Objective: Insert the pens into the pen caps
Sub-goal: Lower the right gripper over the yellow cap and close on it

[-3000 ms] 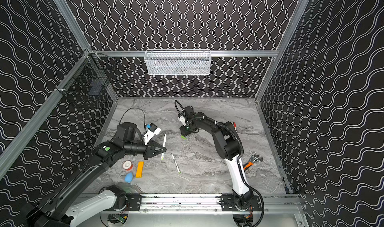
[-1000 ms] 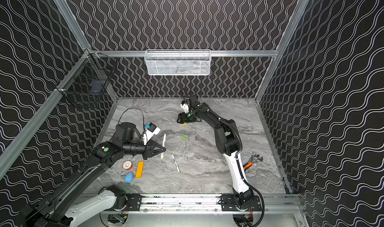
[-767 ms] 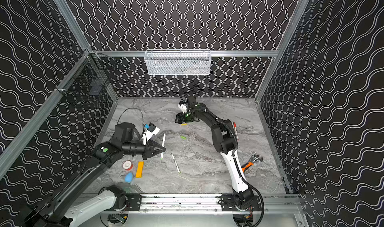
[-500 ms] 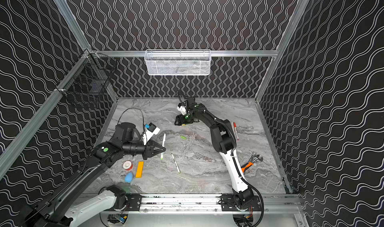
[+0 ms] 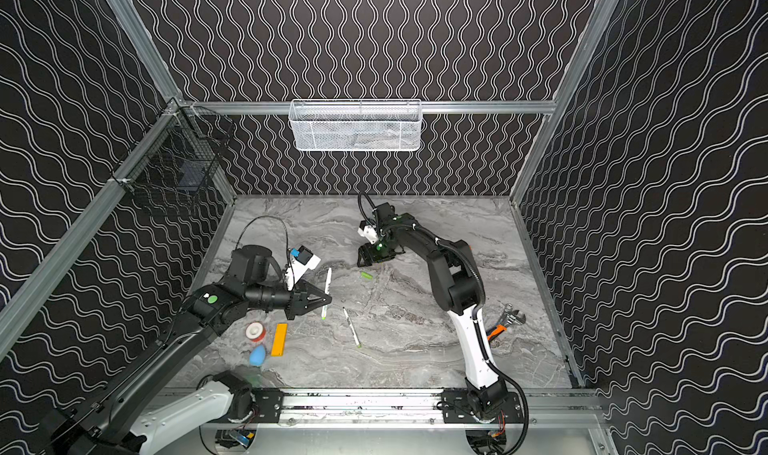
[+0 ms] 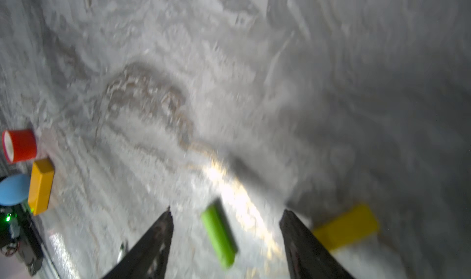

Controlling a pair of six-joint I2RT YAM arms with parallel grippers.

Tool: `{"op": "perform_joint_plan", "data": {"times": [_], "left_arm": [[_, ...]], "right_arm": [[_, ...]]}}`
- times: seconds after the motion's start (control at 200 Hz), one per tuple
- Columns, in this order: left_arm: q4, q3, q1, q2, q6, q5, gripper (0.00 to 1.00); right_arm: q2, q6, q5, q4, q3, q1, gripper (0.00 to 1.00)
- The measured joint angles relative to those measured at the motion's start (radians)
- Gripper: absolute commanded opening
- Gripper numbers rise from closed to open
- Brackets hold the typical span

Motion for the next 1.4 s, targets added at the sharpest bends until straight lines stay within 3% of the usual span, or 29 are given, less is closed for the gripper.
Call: {"op": "perform_joint_plan", "data": {"times": [0.285, 0.48, 0.696, 1.171, 1.401], "left_arm": [[0.005, 0.0, 0.0, 0.005, 0.0, 0.003, 0.0], [0.005, 0.0, 0.001, 0.005, 0.0, 0.005, 0.0], [0.005, 0.0, 0.001, 0.002, 0.0, 0.005, 0.0], [0.005, 0.0, 0.001, -0.005, 0.0, 0.013, 0.0], [0.005, 0.0, 0.001, -0.024, 0.0, 0.017, 0.0]], "right_arm": [[-0.12, 0.022, 0.073, 0.089, -0.111, -0.02, 0.68], [-0.019, 0.077, 0.134, 0.069, -0.005, -0.051, 0.5], [0.042, 0.118, 0.137, 0.06, 0.048, -0.052, 0.41], [0.068, 0.138, 0.184, 0.047, 0.048, -0.031, 0.4], [0.044, 0.105, 0.218, 0.048, 0.013, -0.008, 0.46]]}}
